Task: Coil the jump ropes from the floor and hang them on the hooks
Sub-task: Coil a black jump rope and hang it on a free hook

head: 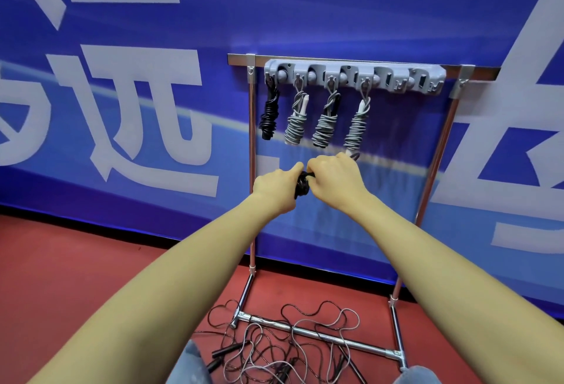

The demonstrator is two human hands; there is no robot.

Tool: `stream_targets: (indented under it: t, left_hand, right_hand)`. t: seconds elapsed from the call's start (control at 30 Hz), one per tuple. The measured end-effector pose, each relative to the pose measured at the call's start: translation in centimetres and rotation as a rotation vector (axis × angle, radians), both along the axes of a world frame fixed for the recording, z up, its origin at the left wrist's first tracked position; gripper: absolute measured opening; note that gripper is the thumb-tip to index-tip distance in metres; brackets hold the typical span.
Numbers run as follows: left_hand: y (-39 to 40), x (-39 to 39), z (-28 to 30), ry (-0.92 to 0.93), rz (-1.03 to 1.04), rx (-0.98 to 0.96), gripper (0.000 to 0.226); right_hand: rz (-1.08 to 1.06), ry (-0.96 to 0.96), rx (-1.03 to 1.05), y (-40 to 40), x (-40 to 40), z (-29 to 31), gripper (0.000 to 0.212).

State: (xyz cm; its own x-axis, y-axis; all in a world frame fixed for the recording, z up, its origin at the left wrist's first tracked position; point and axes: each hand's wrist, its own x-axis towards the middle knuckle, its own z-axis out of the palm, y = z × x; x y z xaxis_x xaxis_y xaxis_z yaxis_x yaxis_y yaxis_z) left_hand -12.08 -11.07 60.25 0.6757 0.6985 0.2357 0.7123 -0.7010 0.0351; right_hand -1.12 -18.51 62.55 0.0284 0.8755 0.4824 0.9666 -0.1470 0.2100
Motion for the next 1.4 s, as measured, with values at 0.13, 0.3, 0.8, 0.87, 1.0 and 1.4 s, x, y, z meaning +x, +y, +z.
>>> stream_targets:
  t: [0.13, 0.3, 0.8, 0.87, 1.0, 1.4]
  left_hand:
    - [0.2, 0.2, -0.5, -0.149, 0.039, -0.066, 0.037]
    - [0.2, 0.5, -0.8, -0.403, 0.081, -0.127, 0.034]
    - [-0.3, 1.0, 1.8, -0.784, -0.088, -0.397, 0.053]
    - [-0.3, 1.0, 2.1, -0.772, -0.115, -0.239, 0.066]
    - [-1.4, 1.0, 2.6, -0.614, -0.035, -0.034, 0.061]
    - [-0.6, 0.8, 2.2, -0.687, 0.033, -0.089, 0.039]
  right_hand:
    - [-0.005, 0.296, 0.087, -0.4, 0.0, -1.3, 0.019]
    - [0.025, 0.62, 0.214, -0.5, -0.2, -1.4, 0.013]
    - [0.296, 1.252, 0.277, -0.6, 0.7, 0.2, 0.003]
    - [0.315, 1.295, 0.32, -0.8, 0.6, 0.4, 0.006]
    - [0.326, 1.249, 0.327, -0.8, 0.3, 0.9, 0.005]
    - [0.215, 0.803, 0.24, -1.2, 0.7, 0.5, 0.008]
